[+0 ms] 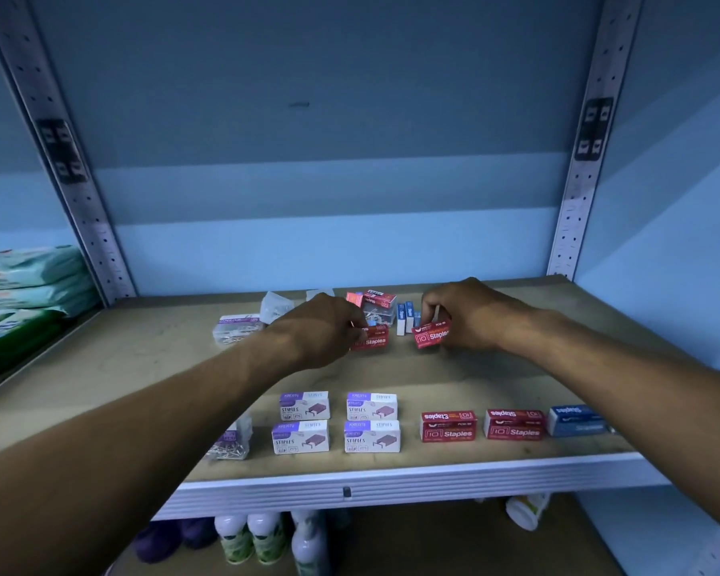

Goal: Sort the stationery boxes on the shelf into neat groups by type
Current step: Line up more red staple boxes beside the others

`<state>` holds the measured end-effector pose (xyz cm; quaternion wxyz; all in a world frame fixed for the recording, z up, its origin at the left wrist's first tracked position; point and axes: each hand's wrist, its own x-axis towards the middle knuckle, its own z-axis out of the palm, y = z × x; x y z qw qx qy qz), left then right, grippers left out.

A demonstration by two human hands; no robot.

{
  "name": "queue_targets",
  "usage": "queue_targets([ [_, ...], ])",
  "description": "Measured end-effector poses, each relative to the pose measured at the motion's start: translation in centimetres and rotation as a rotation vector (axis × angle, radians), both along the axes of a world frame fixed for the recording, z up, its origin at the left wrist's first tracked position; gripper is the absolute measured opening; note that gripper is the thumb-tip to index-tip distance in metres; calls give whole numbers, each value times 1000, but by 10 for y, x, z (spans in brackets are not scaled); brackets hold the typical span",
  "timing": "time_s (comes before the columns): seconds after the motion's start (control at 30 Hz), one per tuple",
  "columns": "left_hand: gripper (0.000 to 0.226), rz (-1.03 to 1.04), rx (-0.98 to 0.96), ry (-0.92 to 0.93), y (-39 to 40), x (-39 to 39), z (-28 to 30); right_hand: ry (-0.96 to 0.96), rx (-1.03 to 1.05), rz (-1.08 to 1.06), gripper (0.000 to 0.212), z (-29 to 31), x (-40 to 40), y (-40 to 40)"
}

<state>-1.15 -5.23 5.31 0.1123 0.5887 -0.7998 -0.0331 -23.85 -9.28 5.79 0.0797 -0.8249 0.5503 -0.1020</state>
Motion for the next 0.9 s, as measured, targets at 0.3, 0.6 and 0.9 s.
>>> queue_targets([
  [0.3, 26, -31, 105, -3, 13, -6, -5, 37, 114, 30, 40, -8, -4, 13],
  [0.6, 28, -53, 86, -29, 17, -8, -8, 34, 167, 3, 37, -6, -3, 16],
  [0.9, 25, -164, 48, 71, 14, -13, -11, 23, 181, -9, 31, -7, -5, 17],
])
